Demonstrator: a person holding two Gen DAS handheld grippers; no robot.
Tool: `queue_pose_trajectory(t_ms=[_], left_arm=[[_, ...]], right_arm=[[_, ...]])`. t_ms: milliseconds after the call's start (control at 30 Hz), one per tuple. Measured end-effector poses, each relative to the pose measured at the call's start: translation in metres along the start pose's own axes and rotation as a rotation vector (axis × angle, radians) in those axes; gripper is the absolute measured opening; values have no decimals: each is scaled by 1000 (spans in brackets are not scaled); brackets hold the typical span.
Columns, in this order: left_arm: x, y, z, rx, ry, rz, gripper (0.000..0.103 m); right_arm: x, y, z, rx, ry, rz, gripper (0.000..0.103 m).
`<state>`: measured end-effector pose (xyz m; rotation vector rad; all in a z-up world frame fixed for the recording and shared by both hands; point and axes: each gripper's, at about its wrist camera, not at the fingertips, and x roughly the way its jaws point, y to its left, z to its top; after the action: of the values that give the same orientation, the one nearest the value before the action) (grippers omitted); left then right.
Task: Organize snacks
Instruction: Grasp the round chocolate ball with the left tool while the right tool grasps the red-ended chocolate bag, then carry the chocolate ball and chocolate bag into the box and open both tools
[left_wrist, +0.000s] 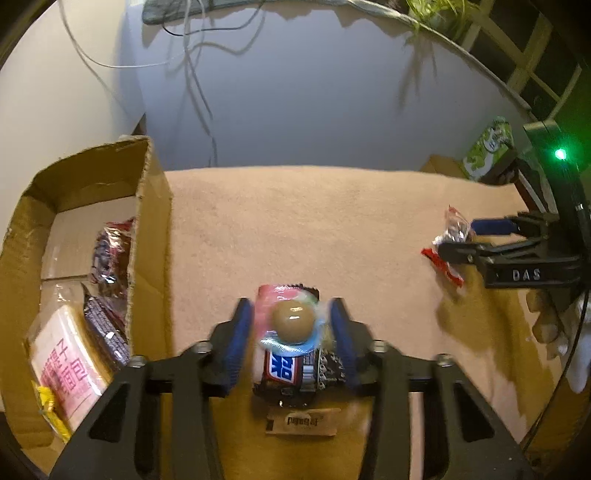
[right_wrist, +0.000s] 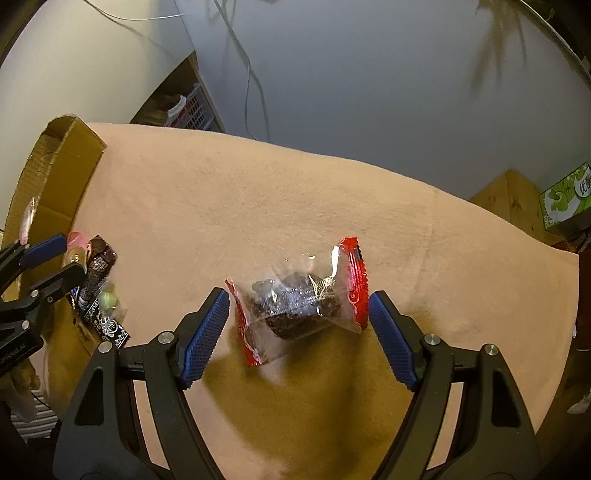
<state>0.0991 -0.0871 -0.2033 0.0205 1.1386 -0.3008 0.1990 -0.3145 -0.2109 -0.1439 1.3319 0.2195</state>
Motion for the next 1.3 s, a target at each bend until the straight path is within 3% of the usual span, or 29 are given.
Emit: queue_pose_trajectory(t_ms=[367, 667, 1300], left_arm=[[12, -9, 1, 26, 19, 3, 34], [11, -7, 1, 13, 0, -6, 30], [-19, -1, -4, -15, -65, -56, 28]], right_arm=[[8, -4, 0, 11, 13, 0, 80], [12, -3, 0, 19, 18, 35, 65], [-25, -13, -20, 71, -65, 92, 60]])
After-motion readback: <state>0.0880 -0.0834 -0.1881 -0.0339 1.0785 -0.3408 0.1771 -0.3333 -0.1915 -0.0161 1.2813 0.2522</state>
